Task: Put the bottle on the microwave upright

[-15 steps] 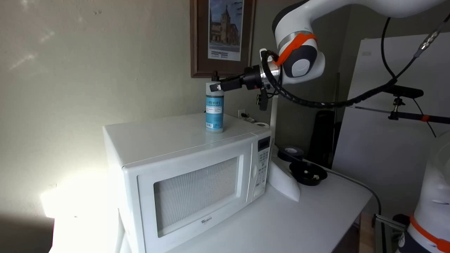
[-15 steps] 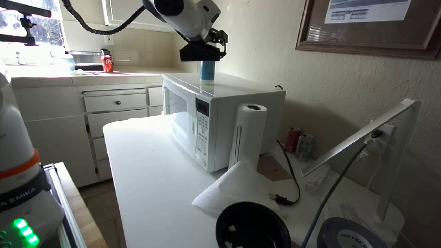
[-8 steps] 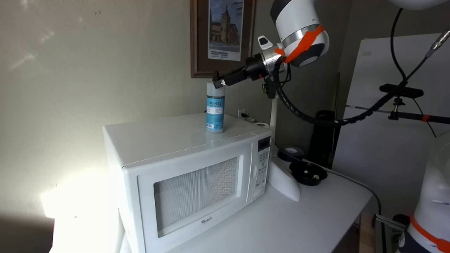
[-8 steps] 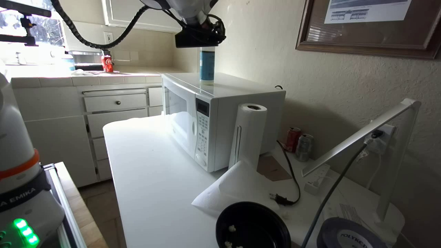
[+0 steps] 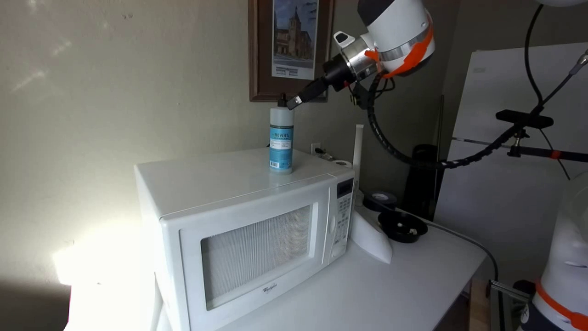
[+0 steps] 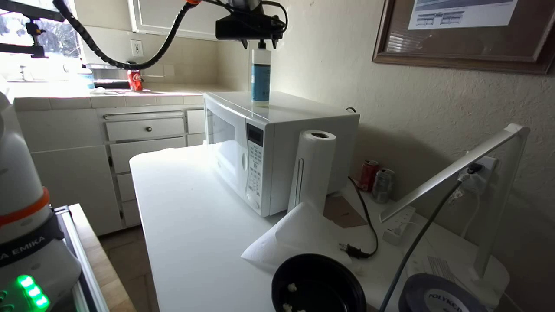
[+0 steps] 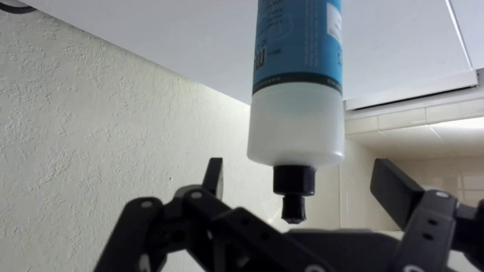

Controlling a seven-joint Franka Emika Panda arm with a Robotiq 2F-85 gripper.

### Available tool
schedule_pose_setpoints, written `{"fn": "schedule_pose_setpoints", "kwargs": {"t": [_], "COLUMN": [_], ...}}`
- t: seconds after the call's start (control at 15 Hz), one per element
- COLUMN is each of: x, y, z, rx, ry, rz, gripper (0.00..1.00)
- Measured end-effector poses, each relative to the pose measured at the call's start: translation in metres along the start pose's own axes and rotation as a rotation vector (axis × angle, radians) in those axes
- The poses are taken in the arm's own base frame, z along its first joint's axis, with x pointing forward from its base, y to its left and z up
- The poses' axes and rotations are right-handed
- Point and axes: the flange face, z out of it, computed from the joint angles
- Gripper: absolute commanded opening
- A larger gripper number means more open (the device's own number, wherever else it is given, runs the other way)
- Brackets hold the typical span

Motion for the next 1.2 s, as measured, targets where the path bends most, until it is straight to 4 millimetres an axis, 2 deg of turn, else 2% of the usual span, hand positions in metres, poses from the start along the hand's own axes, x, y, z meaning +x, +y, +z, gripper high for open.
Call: {"fn": "schedule_pose_setpoints", "kwargs": {"t": [0.73, 1.0, 1.2], "x": [0.036, 0.042, 0.043], "y": [-0.001, -0.004, -0.004], "z": [-0.064, -0.075, -0.076], "rx": [0.058, 0.079, 0.082], "ry": [-0.145, -0.166, -0.163], "rz": [0.041, 0.058, 0.062], "gripper": [1.0, 1.0, 1.0]}}
